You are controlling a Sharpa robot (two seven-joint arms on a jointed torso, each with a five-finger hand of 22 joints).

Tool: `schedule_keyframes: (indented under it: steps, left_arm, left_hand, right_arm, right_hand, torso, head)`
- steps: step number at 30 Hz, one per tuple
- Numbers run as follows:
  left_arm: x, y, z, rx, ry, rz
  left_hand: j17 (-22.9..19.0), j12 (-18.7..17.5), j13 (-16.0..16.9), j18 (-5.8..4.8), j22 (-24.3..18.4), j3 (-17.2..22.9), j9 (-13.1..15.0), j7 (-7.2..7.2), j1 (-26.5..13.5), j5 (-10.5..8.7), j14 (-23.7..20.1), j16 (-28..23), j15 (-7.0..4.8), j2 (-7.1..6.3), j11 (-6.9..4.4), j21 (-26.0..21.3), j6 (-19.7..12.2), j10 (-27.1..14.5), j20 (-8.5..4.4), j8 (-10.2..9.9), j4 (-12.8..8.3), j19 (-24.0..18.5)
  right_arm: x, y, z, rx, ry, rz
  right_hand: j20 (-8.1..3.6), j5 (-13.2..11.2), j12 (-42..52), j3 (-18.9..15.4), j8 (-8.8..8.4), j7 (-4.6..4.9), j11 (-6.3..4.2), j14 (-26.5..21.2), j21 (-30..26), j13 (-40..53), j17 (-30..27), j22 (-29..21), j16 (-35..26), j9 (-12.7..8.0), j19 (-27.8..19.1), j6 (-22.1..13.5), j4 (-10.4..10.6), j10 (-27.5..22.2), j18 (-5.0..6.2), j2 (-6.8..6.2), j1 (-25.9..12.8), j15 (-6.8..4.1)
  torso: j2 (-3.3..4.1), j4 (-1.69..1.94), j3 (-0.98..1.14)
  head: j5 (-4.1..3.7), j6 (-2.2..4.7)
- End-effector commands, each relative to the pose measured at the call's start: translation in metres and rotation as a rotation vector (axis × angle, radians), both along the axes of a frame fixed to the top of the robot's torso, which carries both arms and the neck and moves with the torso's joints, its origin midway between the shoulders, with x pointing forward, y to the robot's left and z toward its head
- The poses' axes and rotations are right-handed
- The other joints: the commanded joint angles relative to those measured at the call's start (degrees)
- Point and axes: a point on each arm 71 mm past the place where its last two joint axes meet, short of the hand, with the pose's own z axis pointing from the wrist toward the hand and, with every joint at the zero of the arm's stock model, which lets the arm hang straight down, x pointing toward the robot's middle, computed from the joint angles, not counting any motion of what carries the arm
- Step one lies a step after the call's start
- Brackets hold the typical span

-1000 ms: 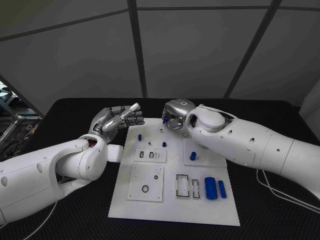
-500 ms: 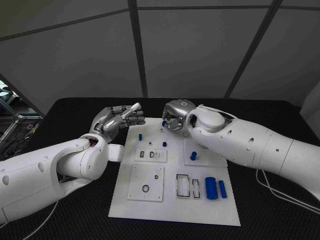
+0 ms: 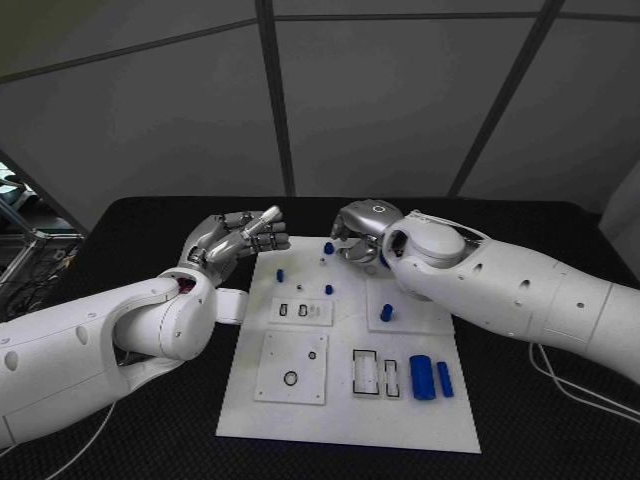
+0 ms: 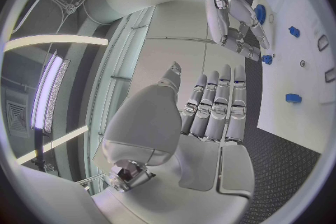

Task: Assemble the parts on the task board

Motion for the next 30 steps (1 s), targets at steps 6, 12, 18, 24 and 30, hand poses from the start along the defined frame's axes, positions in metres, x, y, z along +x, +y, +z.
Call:
schedule_keyframes:
  steps: [6, 12, 18, 24, 30]
  left_arm:
    - [0.002, 0.001, 0.001, -0.006, -0.01, -0.018]
    - [0.005, 0.002, -0.001, -0.003, -0.013, -0.025]
    - [0.008, 0.002, -0.002, -0.001, -0.014, -0.025]
    - [0.009, 0.001, -0.003, -0.002, -0.012, -0.028]
    - [0.009, 0.001, -0.003, -0.002, -0.011, -0.029]
  left_hand:
    - [0.0, -0.1, -0.1, -0.36, -0.1, 0.1, -0.1, 0.21, 0.2, 0.08, -0.5, -0.5, 0.16, 0.13, 0.26, -0.2, -0.2, -0.5, -0.08, -0.2, -0.3, -0.5]
    - [0.0, -0.1, -0.1, -0.35, -0.1, 0.1, -0.1, 0.2, 0.1, 0.08, -0.6, -0.6, 0.17, 0.15, 0.26, -0.2, -0.2, -0.5, -0.06, -0.3, -0.3, -0.5]
    - [0.0, -0.1, -0.1, -0.35, -0.1, 0.1, -0.1, 0.2, 0.1, 0.08, -0.6, -0.6, 0.17, 0.15, 0.26, -0.2, -0.2, -0.5, -0.06, -0.3, -0.3, -0.5]
    - [0.0, -0.1, -0.1, -0.35, -0.1, 0.1, -0.1, 0.2, 0.1, 0.08, -0.6, -0.6, 0.17, 0.15, 0.26, -0.2, -0.2, -0.5, -0.06, -0.3, -0.3, -0.5]
    - [0.0, -0.1, -0.1, -0.34, -0.1, 0.1, -0.1, 0.19, 0.1, 0.08, -0.6, -0.7, 0.17, 0.17, 0.25, -0.2, -0.2, -0.5, -0.05, -0.2, -0.4, -0.5]
  right_arm:
    - [-0.013, -0.055, 0.011, 0.199, 0.082, -0.086]
    - [-0.021, -0.091, 0.01, 0.243, 0.166, -0.139]
    - [-0.02, -0.11, 0.006, 0.224, 0.215, -0.19]
    - [-0.014, -0.114, -0.001, 0.191, 0.254, -0.225]
    - [-0.008, -0.108, -0.004, 0.164, 0.254, -0.23]
  right_hand:
    - [-0.39, 1.3, 4.5, -1.5, 0.45, 0.33, -1.13, 0.9, 1.4, 2.1, 2.2, 3.7, 1.6, 0.4, 2.5, 0.5, 0.9, 8.2, -0.48, -1.34, -0.4, -0.34]
    - [-2.19, 2.8, 12.4, -8.2, 1.31, -1.53, -3.36, 2.3, 3.5, 8.6, 8.2, 8.3, 6.0, 0.5, 5.9, -0.4, 3.7, 16.7, -1.47, -3.41, -2.5, -2.23]
    - [-2.09, 4.0, 62.1, -19.0, 3.87, -1.08, -2.98, 4.1, 5.8, 59.8, 23.7, 13.4, 15.9, 0.8, 9.5, -3.1, 8.4, 16.8, -2.55, -0.94, 1.7, -1.67]
    - [-0.66, 4.1, 78.6, -22.0, 4.93, 0.1, -1.55, 4.7, 6.7, 77.4, 28.1, 15.5, 18.2, 0.5, 11.0, -5.7, 11.3, 21.8, -3.02, 0.17, 3.5, -0.67]
    - [-0.45, 4.2, 79.4, -22.4, 5.08, 0.38, -1.28, 4.8, 6.8, 78.3, 28.7, 15.7, 18.5, 0.4, 11.1, -6.6, 11.9, 21.9, -3.06, 0.44, 4.3, -0.15]
  torso:
    - [-0.41, -1.26, 0.33]
    - [-0.74, -2.28, 0.68]
    - [-0.81, -2.53, 0.87]
    - [-0.76, -2.3, 0.7]
    - [-0.73, -2.3, 0.62]
  head:
    - [0.13, 0.78]
    - [0.09, 1.25]
    - [0.15, 1.38]
    - [-0.08, 1.36]
    - [0.13, 1.25]
